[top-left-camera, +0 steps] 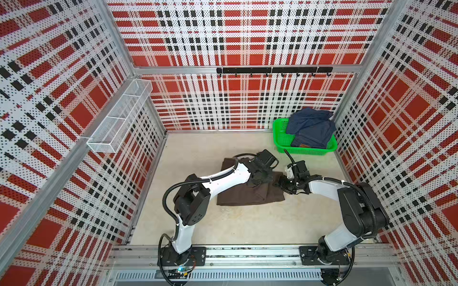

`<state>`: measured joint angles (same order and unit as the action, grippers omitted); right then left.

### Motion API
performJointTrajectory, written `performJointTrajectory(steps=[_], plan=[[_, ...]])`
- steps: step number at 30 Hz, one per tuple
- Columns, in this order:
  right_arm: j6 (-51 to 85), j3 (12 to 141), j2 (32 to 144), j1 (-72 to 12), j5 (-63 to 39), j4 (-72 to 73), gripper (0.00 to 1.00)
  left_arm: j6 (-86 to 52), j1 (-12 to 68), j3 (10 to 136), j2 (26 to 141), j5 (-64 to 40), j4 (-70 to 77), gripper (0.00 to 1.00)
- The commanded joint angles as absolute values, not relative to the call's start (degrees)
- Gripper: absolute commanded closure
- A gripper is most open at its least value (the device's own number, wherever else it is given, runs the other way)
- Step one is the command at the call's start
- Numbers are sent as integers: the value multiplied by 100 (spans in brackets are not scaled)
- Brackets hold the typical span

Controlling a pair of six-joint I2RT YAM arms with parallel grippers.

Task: Fold and stack the trousers
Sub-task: Fold the trousers at the center of the table.

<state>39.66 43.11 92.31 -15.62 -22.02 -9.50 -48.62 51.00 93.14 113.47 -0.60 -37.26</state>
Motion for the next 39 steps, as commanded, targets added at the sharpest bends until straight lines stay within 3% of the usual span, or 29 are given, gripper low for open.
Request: performJointTrajectory(steps=[1,20,34,39], plan=[[3887,4122,9421,-1545,-2146,-1145,49,-4900,5229,9626,11423,-174,-3454,100],[3889,4096,9390,-1543,-2175,-1190,50,-4983,5355,10007,12108,-307,-3330,100],[3742,4653,7817,-1098,-1039,-2620,38,-5011,5134,9530,11363,-527,-2653,47],[3471,5180,7194,-1028,-617,-3324,38,-4958,4992,9269,10758,-430,-2488,43]])
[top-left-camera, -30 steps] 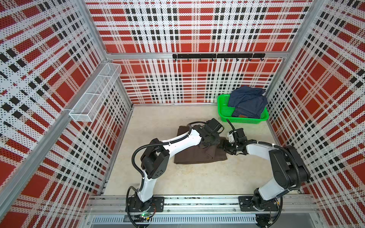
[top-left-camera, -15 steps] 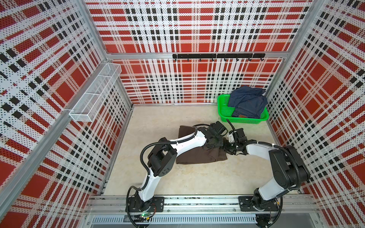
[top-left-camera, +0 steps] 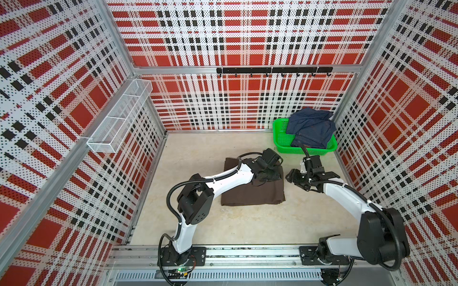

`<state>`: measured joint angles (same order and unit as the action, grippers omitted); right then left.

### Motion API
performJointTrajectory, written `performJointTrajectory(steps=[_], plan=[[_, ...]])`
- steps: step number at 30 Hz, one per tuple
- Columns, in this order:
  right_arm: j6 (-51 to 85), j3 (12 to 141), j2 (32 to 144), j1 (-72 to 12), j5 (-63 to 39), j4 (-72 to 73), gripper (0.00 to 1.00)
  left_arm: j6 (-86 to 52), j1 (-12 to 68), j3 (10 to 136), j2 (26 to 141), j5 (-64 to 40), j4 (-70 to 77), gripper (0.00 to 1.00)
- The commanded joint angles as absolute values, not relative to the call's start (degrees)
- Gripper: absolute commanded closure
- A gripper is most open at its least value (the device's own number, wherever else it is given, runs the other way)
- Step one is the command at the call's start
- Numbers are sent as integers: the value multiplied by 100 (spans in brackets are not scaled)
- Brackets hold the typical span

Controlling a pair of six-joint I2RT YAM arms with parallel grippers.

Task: Fold and stack the trousers
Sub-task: Fold the trousers at the center of the table, then smooth out the trousers at the center of the table.

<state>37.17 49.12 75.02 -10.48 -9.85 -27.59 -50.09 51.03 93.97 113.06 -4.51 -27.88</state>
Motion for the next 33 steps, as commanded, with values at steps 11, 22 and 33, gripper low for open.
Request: performJointTrajectory(steps=[11,22,33], plan=[[3671,5204,8161,-1822,-2095,-2306,44,-4823,3663,6570,9547,-723,-1832,43],[3224,4458,8699,-1165,-1390,-2446,44,-4384,2942,5514,9687,-656,-1978,41],[2989,4518,8996,-1209,-1472,-2433,45,-4057,2818,5289,9945,-565,-2275,37]])
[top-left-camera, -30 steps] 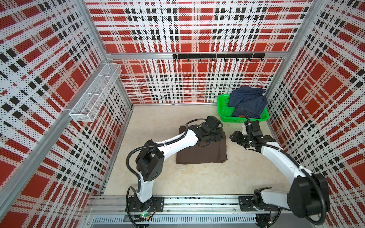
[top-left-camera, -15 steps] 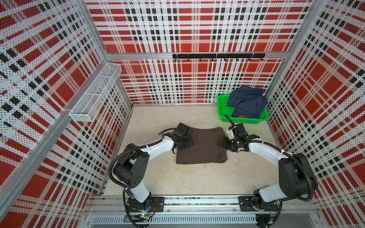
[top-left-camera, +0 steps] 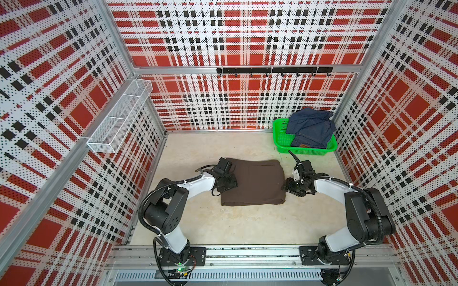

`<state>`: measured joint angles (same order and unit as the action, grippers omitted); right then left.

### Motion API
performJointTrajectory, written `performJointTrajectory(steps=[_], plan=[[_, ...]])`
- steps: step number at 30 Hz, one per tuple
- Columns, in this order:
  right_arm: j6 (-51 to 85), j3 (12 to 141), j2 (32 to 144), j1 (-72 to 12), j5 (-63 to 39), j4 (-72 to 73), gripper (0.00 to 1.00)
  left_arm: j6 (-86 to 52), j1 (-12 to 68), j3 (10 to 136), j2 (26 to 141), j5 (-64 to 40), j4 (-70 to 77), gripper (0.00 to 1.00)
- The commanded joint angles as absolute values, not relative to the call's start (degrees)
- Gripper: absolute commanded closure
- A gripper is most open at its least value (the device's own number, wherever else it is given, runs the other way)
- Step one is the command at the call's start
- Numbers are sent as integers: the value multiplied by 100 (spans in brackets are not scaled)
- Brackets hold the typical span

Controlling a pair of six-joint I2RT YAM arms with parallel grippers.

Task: Fold and stack the trousers
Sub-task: Smooth out the trousers at the center of the table, then move the trousers to the top-left of the table.

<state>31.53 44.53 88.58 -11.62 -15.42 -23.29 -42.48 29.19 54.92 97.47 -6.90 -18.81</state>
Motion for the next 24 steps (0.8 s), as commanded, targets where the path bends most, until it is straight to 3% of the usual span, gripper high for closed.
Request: performJointTrajectory(steps=[1,18,24], plan=[[2980,4549,9034,-1246,-1453,-2448,45,-4029,2783,5285,9949,-510,-2323,36],[3690,5368,9611,-2742,-1797,-2101,49,-3466,1795,5867,9354,419,-3489,33],[3562,5761,8698,-2752,-820,-2583,45,-3641,2215,6328,8468,665,-3780,32]])
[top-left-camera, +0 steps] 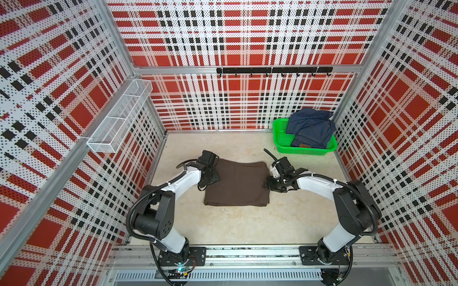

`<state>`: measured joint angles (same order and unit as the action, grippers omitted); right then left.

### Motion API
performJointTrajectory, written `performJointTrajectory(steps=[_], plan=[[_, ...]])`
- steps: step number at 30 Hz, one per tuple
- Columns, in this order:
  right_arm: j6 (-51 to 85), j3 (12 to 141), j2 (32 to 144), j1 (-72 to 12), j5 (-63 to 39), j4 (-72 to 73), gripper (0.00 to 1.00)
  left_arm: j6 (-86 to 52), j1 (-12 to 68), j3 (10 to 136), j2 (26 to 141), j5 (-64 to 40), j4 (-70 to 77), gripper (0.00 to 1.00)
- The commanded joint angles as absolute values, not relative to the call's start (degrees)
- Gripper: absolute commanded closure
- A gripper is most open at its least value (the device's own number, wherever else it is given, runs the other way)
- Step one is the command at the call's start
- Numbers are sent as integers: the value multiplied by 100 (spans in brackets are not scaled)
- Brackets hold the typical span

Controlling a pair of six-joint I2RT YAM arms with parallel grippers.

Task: Fold and stack the trousers
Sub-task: Move the trousers to the top-left of the table.

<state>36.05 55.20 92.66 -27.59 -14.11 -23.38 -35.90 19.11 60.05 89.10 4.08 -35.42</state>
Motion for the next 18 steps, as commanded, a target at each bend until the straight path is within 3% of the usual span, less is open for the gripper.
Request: performJointTrajectory(steps=[1,4,8,18], plan=[[3521,5836,8509,-2745,-554,-2685,43,-3759,2424,6425,8402,772,-3866,31],[3407,5939,8048,-2697,-65,-2892,41,-4212,3077,6606,8477,1052,-3981,27],[3344,5846,7600,-2466,29,-3001,38,-4834,3809,6651,9007,1241,-3940,10],[3329,5107,6793,-2014,-166,-3008,38,-5265,4583,6888,10625,1291,-3714,3]])
